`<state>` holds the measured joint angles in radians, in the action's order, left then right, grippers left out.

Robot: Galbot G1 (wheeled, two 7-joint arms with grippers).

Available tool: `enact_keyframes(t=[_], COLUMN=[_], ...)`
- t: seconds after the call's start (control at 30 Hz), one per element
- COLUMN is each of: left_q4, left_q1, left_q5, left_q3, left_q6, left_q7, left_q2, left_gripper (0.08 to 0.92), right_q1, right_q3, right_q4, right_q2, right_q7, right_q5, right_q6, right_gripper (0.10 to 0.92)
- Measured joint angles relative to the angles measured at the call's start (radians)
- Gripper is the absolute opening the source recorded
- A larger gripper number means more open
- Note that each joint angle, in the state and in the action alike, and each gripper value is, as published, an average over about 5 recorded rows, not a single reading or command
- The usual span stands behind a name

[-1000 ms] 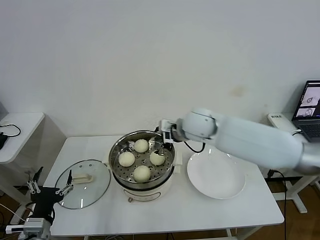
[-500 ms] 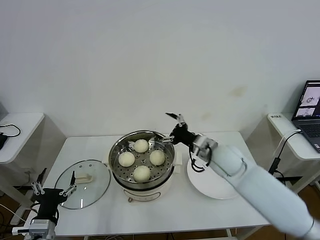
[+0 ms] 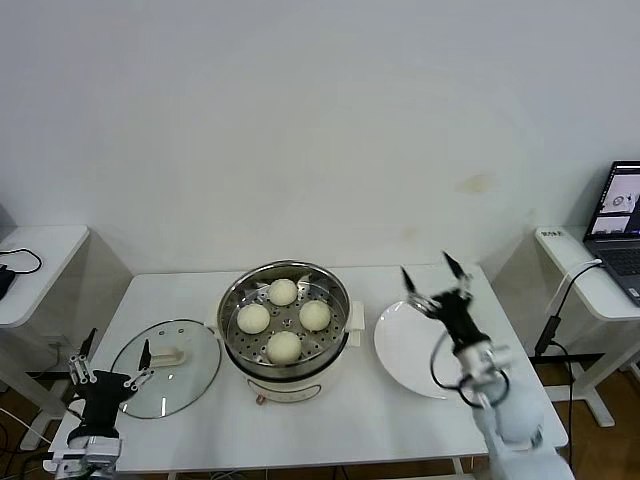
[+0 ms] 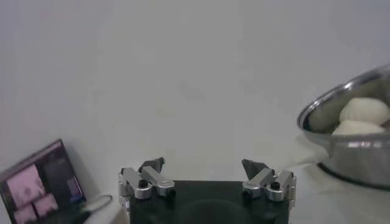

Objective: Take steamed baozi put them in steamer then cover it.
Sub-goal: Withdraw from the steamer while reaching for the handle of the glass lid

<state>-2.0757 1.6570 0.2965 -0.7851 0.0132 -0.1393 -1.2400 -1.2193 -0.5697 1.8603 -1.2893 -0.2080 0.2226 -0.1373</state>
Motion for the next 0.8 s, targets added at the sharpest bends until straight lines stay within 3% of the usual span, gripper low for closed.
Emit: enact_keyframes(t=[0.47, 0.8], left_q4=[0.192, 0.370], left_q1=[0.005, -0.094], left_q5=[0.525, 0.775], left_q3=[-0.001, 0.066], left_q6=[-0.054, -0.078], left_q7=[0.013, 0.025], left_q2=[0.168, 0.277], left_gripper=[0.823, 0.823], right_q1=[-0.305, -0.368], right_q3=[-0.237, -0.268], right_q4=[0.026, 0.019], right_q2=[-0.150, -0.200], right_q7=[-0.017, -0.021], right_q5=[-0.038, -0.064], right_q6=[-0.017, -0.018], right_gripper=[0.823, 0.823])
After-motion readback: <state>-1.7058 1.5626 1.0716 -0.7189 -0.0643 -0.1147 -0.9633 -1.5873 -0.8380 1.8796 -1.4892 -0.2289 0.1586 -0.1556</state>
